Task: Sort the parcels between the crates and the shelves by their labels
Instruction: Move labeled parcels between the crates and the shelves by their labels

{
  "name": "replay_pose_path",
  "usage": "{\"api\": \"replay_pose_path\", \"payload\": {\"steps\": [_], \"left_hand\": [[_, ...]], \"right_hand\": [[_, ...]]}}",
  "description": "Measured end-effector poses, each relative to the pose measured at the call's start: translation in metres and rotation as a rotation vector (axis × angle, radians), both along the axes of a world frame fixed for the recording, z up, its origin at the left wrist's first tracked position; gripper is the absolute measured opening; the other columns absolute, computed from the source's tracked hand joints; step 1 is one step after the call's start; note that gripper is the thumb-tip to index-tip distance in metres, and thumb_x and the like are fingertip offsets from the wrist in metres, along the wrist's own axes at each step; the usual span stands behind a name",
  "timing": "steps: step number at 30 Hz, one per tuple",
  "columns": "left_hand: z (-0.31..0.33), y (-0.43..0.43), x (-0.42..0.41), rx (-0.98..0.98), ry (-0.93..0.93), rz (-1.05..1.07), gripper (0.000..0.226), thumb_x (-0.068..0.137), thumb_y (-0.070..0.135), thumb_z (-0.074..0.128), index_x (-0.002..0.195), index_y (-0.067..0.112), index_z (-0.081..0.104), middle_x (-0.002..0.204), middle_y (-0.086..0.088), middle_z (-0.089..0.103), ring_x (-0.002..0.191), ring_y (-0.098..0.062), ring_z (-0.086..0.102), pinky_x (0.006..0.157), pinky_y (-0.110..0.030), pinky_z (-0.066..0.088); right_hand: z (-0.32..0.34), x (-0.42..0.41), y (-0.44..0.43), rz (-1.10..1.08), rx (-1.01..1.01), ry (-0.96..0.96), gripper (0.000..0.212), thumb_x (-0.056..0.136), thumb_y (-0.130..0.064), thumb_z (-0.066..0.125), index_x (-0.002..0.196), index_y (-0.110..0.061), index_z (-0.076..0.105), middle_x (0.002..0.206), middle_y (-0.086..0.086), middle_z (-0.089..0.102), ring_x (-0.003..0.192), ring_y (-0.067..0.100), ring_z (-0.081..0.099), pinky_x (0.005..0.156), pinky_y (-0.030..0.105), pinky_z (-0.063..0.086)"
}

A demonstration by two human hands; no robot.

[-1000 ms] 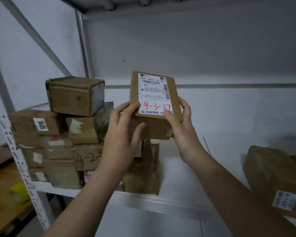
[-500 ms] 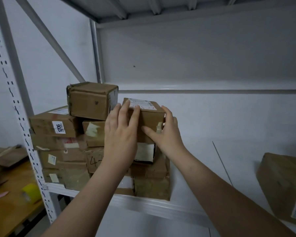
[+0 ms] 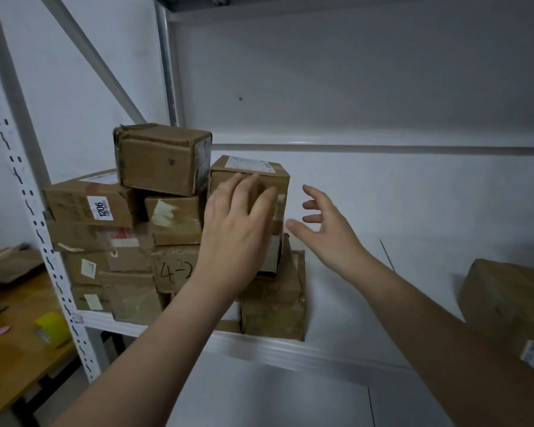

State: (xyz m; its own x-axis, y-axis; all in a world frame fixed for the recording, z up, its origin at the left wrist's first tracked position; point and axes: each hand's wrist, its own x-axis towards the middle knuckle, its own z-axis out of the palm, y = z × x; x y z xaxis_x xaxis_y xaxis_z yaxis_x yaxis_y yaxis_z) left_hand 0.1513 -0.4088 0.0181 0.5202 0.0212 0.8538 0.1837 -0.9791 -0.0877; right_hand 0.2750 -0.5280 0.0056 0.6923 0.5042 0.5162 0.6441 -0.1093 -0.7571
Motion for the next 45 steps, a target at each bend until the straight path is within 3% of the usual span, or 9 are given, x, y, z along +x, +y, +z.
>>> {"api": "replay_pose_path", "payload": {"steps": [3, 8, 14, 22, 27, 31, 34, 37, 45], "left_hand": [[-0.011, -0.02, 0.005, -0.004, 0.019, -0.107, 0.04, 0.082, 0.016, 0.066, 0.121, 0.008, 0.061, 0.131, -0.019, 0.054, 0.127, -0.04, 0.044, 0.101, -0.054, 0.037], [-0.037, -0.065, 0.028, -0.01, 0.132, -0.289, 0.037, 0.084, 0.016, 0.066, 0.12, 0.009, 0.061, 0.131, -0.016, 0.055, 0.125, -0.037, 0.047, 0.1, -0.049, 0.038], [-0.073, -0.117, 0.067, -0.089, 0.301, -0.457, 0.04, 0.084, 0.016, 0.068, 0.122, 0.009, 0.06, 0.128, -0.015, 0.057, 0.117, -0.036, 0.054, 0.093, -0.045, 0.045], [-0.121, -0.205, 0.123, -0.238, 0.556, -0.751, 0.054, 0.094, 0.034, 0.055, 0.143, 0.02, 0.037, 0.151, -0.011, 0.029, 0.122, -0.026, 0.049, 0.097, -0.036, 0.044], [-0.123, -0.256, 0.153, -0.598, 0.723, -0.864, 0.053, 0.098, 0.041, 0.04, 0.147, 0.026, 0.028, 0.151, -0.011, 0.025, 0.124, -0.026, 0.048, 0.087, -0.021, 0.033], [-0.124, -0.276, 0.159, -0.792, 0.752, -0.873, 0.05, 0.095, 0.047, 0.043, 0.139, 0.023, 0.035, 0.13, -0.009, 0.053, 0.108, -0.021, 0.059, 0.087, -0.03, 0.05], [-0.123, -0.276, 0.154, -0.984, 0.615, -0.813, 0.059, 0.078, 0.064, 0.058, 0.117, 0.024, 0.038, 0.116, -0.003, 0.058, 0.096, -0.017, 0.062, 0.075, -0.03, 0.054], [-0.115, -0.266, 0.153, -1.1, 0.557, -0.682, 0.082, 0.054, 0.082, 0.061, 0.107, 0.023, 0.037, 0.113, -0.006, 0.057, 0.097, -0.022, 0.062, 0.08, -0.043, 0.056], [-0.13, -0.226, 0.129, -1.519, 0.397, -0.665, 0.054, 0.074, 0.053, 0.061, 0.11, 0.02, 0.038, 0.104, -0.008, 0.061, 0.094, -0.02, 0.062, 0.092, -0.046, 0.051]], "right_hand": [[-0.011, 0.003, -0.029, -0.064, -0.003, -0.014, 0.056, 0.09, -0.036, 0.063, 0.139, -0.038, 0.036, 0.125, -0.012, 0.044, 0.105, 0.003, 0.051, 0.064, 0.006, 0.041], [-0.038, 0.009, -0.089, -0.221, -0.057, -0.06, 0.04, 0.09, -0.03, 0.064, 0.128, -0.031, 0.052, 0.123, -0.009, 0.052, 0.102, 0.0, 0.053, 0.075, 0.007, 0.04], [-0.085, 0.003, -0.179, -0.564, -0.277, -0.309, 0.026, 0.086, -0.014, 0.068, 0.112, -0.009, 0.066, 0.114, 0.008, 0.063, 0.104, 0.025, 0.059, 0.094, 0.033, 0.042], [-0.114, -0.006, -0.28, -0.924, -0.427, -0.227, 0.042, 0.085, -0.016, 0.067, 0.126, -0.013, 0.059, 0.135, 0.01, 0.047, 0.125, 0.031, 0.042, 0.103, 0.037, 0.033], [-0.111, 0.006, -0.299, -0.891, -0.276, 0.005, 0.064, 0.088, -0.018, 0.062, 0.146, -0.016, 0.034, 0.148, 0.004, 0.037, 0.136, 0.02, 0.033, 0.111, 0.03, 0.028], [-0.113, 0.012, -0.3, -0.744, 0.021, 0.133, 0.06, 0.089, -0.006, 0.058, 0.144, -0.017, 0.035, 0.136, 0.0, 0.051, 0.125, 0.012, 0.049, 0.105, 0.036, 0.043], [-0.116, 0.011, -0.303, -0.537, 0.182, 0.2, 0.059, 0.091, 0.008, 0.048, 0.142, -0.02, 0.034, 0.138, -0.001, 0.05, 0.121, -0.005, 0.047, 0.094, 0.014, 0.044], [-0.116, 0.015, -0.303, -0.345, 0.208, 0.237, 0.061, 0.092, 0.014, 0.041, 0.142, -0.021, 0.031, 0.138, -0.003, 0.052, 0.127, 0.001, 0.047, 0.095, 0.016, 0.044], [-0.113, 0.032, -0.284, -0.453, 0.088, 0.295, 0.049, 0.091, -0.026, 0.064, 0.135, -0.022, 0.044, 0.131, -0.005, 0.048, 0.121, 0.01, 0.047, 0.101, 0.03, 0.044]]}}
